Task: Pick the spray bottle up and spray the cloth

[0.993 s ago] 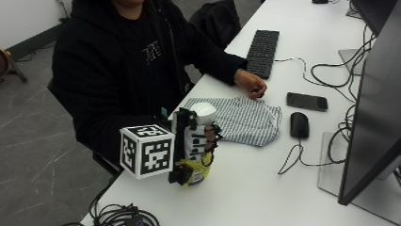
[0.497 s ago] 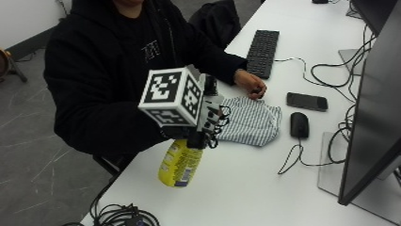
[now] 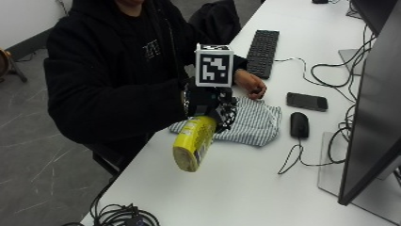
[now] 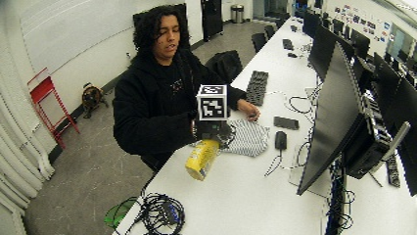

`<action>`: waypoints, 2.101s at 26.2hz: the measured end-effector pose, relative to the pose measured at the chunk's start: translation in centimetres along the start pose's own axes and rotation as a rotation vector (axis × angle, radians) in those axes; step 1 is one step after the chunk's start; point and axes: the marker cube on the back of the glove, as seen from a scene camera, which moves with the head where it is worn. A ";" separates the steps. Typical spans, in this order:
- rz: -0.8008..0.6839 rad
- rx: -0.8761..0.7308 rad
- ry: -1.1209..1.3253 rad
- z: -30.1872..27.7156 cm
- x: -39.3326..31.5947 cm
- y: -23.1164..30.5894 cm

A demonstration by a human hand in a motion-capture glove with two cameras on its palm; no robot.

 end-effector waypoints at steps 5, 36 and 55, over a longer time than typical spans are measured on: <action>-0.101 -0.075 0.182 0.9 -2.9 -1.6; -0.294 -0.098 0.299 3.1 -14.0 -3.6; -0.419 0.366 -0.591 -11.6 -17.3 -10.7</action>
